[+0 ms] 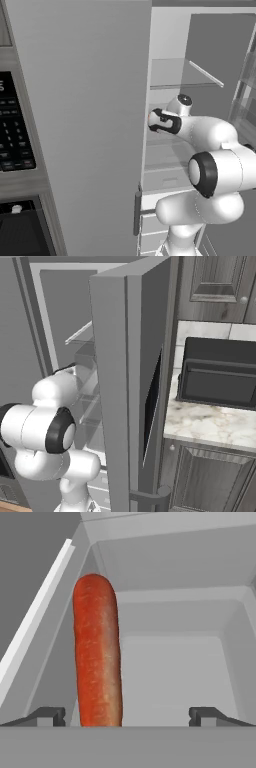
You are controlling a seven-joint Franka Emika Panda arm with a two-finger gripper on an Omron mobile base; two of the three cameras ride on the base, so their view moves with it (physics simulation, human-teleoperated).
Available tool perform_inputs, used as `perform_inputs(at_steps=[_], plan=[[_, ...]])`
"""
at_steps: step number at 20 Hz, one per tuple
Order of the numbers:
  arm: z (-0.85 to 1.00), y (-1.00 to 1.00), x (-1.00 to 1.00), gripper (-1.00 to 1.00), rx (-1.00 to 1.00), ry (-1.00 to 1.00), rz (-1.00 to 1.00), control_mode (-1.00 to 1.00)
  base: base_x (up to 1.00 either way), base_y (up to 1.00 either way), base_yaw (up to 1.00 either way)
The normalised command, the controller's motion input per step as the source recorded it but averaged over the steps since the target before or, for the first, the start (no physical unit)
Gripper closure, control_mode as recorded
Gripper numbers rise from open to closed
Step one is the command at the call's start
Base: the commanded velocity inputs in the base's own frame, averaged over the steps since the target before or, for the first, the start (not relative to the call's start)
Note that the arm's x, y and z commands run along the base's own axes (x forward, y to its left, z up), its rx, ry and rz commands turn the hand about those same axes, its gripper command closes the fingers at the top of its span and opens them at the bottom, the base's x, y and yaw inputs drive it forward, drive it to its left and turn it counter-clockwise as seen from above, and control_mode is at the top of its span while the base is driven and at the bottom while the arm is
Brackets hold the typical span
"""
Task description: Open the fridge, remove the pear, carrot, and fish, and place them on any counter.
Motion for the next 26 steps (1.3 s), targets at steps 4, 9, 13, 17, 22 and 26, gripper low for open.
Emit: perform_inputs(at_steps=[4, 9, 13, 17, 22, 26], plan=[[-0.24, 0.08, 0.03, -1.00, 0.00, 0.00, 0.00, -1.00, 0.00, 0.00, 0.00], [-0.26, 0.09, 0.00, -1.00, 0.00, 0.00, 0.00, -1.00, 0.00, 0.00, 0.00], [-0.28, 0.10, 0.01, 1.00, 0.00, 0.00, 0.00, -1.00, 0.00, 0.00, 0.00], [-0.30, 0.09, 0.07, 1.00, 0.00, 0.00, 0.00, -1.00, 0.00, 0.00, 0.00], [-0.10, 0.00, 0.11, 1.00, 0.00, -0.05, 0.00, -1.00, 0.00, 0.00, 0.00], [-0.13, 0.00, 0.05, 1.00, 0.00, -0.01, 0.00, -1.00, 0.00, 0.00, 0.00]])
